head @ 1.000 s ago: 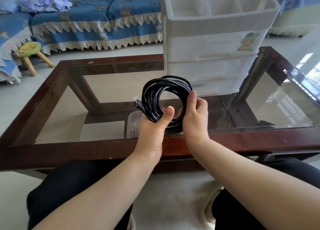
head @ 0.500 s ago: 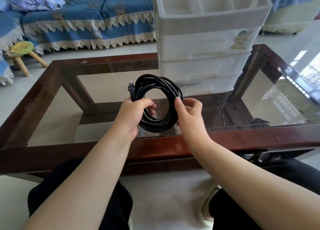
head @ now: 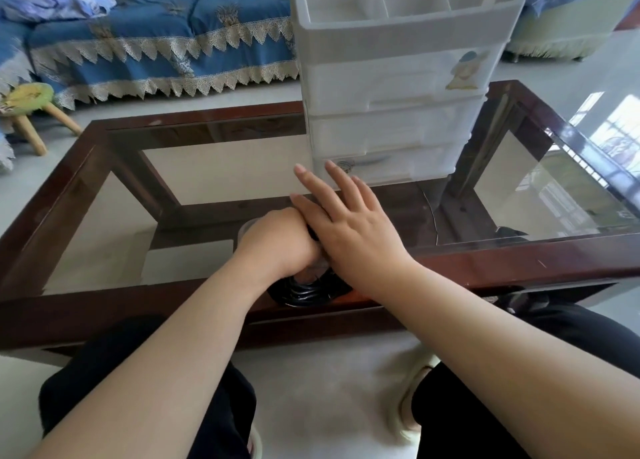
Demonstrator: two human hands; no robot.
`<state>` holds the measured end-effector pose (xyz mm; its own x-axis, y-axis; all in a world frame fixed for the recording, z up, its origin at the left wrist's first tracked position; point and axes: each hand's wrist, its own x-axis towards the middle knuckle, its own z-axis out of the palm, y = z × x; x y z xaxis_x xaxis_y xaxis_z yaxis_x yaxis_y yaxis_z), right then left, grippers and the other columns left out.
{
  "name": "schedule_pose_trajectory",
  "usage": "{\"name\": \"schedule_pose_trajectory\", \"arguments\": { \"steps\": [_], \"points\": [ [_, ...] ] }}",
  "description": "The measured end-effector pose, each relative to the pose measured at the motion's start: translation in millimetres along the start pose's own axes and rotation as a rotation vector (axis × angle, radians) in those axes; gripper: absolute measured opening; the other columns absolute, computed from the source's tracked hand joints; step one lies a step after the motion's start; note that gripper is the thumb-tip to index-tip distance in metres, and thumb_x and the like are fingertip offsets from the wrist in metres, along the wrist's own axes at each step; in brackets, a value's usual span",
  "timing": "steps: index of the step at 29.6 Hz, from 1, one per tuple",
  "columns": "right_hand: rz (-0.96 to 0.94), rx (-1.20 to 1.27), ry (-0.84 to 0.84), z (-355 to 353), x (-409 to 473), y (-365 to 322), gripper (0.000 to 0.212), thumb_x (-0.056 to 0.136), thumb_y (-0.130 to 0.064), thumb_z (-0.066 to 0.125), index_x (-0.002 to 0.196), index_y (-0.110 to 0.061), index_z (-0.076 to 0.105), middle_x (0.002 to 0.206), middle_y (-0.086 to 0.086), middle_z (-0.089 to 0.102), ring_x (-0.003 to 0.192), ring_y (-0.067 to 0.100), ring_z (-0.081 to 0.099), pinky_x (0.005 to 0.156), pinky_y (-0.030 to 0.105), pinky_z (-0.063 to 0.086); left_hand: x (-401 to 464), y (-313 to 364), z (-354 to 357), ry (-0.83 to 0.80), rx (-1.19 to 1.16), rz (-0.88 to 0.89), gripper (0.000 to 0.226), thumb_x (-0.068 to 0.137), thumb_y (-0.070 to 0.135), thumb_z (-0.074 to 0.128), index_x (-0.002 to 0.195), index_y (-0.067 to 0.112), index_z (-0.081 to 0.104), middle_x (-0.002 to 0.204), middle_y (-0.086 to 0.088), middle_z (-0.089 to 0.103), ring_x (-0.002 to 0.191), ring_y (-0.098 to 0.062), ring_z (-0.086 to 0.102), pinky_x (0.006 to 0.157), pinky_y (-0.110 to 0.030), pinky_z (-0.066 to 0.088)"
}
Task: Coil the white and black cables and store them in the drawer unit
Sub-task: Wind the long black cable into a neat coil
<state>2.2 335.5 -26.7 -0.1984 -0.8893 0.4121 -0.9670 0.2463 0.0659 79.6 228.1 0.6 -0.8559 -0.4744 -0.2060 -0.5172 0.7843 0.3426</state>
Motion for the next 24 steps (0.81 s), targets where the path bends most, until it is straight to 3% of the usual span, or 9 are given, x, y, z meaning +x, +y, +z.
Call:
{"name": "schedule_pose_trajectory", "arguments": {
  "steps": [1,3,4,6,11,14,20,22,24],
  "points": [
    [0.004,-0.004,0.011,3.6,2.3,1.0,0.064,0.077,-0.038,0.067,0.132,-0.012,0.051,0.147,0.011,0.040,0.128,0.039,0.043,0.100,0.049,0.040,-0.5,0.1,1.2,0.020,0.015,0.006,0.004,0.067,0.026,0.058,0.066,0.023,0.060,0.052,0.003,0.061,0.061,-0.021,0.064,0.064,-0.035,0.054],
    [0.040,0.015,0.034,7.5,5.8,2.5,0.057,0.065,-0.034,0.078,0.116,-0.012,0.062,0.114,0.008,0.062,0.089,0.030,0.063,0.067,0.039,0.052,-1.3,-0.1,3.1,0.033,-0.026,0.024,0.008,0.065,0.029,0.058,0.065,0.021,0.059,0.057,0.002,0.063,0.066,-0.021,0.065,0.063,-0.033,0.053],
    [0.070,0.013,0.043,8.9,6.6,2.3,0.050,0.060,-0.024,0.080,0.107,-0.013,0.064,0.097,0.005,0.063,0.070,0.025,0.061,0.049,0.033,0.047,-2.5,-0.2,2.3,0.025,-0.064,0.031,0.008,0.066,0.029,0.059,0.065,0.021,0.058,0.059,0.002,0.065,0.067,-0.021,0.065,0.064,-0.034,0.053],
    [0.107,-0.005,0.045,10.7,7.7,1.3,0.039,0.055,-0.008,0.076,0.092,-0.014,0.066,0.083,0.003,0.059,0.056,0.022,0.055,0.035,0.025,0.031,-4.0,-3.6,-1.3,-0.005,-0.144,0.042,0.007,0.067,0.025,0.064,0.069,0.020,0.060,0.061,0.001,0.067,0.068,-0.021,0.066,0.063,-0.036,0.052],
    [0.157,0.050,-0.003,13.0,8.6,7.9,0.034,0.046,-0.009,0.078,0.076,-0.009,0.062,0.072,0.006,0.057,0.046,0.026,0.054,0.038,0.019,0.020,-5.1,-29.9,-3.9,-0.231,-0.493,0.041,0.059,0.057,0.057,0.080,0.094,0.013,0.067,0.083,-0.003,0.074,0.080,-0.017,0.070,0.079,-0.036,0.054],
    [0.196,0.082,-0.063,10.6,9.3,10.9,0.029,0.054,-0.013,0.075,0.078,-0.006,0.060,0.070,0.007,0.058,0.045,0.029,0.056,0.041,0.018,0.014,-8.2,-33.0,-5.4,-0.286,-0.800,0.019,0.098,0.050,0.082,0.066,0.101,-0.002,0.066,0.079,-0.005,0.073,0.075,-0.015,0.069,0.073,-0.023,0.054],
    [0.158,-0.007,-0.260,7.6,10.3,7.6,0.023,0.088,-0.023,0.052,0.108,-0.010,0.051,0.104,0.005,0.056,0.084,0.027,0.063,0.056,0.030,0.033,-14.7,-17.5,7.2,-0.278,-0.975,-0.109,0.065,0.075,0.061,0.049,0.093,0.002,0.070,0.068,-0.002,0.070,0.056,-0.015,0.061,0.063,-0.023,0.053],
    [0.158,-0.017,-0.211,11.0,8.4,8.3,0.023,0.083,-0.019,0.059,0.103,-0.009,0.054,0.098,0.005,0.058,0.078,0.027,0.064,0.052,0.029,0.033,-15.9,-16.3,11.1,-0.278,-1.036,-0.148,0.053,0.082,0.056,0.053,0.090,0.006,0.068,0.064,-0.003,0.066,0.053,-0.017,0.060,0.068,-0.033,0.052],
    [0.185,-0.027,-0.152,11.4,8.1,8.6,0.028,0.057,-0.011,0.077,0.079,-0.009,0.060,0.072,0.005,0.059,0.051,0.025,0.060,0.041,0.022,0.021,-16.2,-15.5,11.1,-0.312,-1.136,-0.148,0.042,0.088,0.047,0.054,0.091,0.007,0.066,0.067,-0.006,0.063,0.057,-0.021,0.060,0.072,-0.038,0.051]
  ]
}}
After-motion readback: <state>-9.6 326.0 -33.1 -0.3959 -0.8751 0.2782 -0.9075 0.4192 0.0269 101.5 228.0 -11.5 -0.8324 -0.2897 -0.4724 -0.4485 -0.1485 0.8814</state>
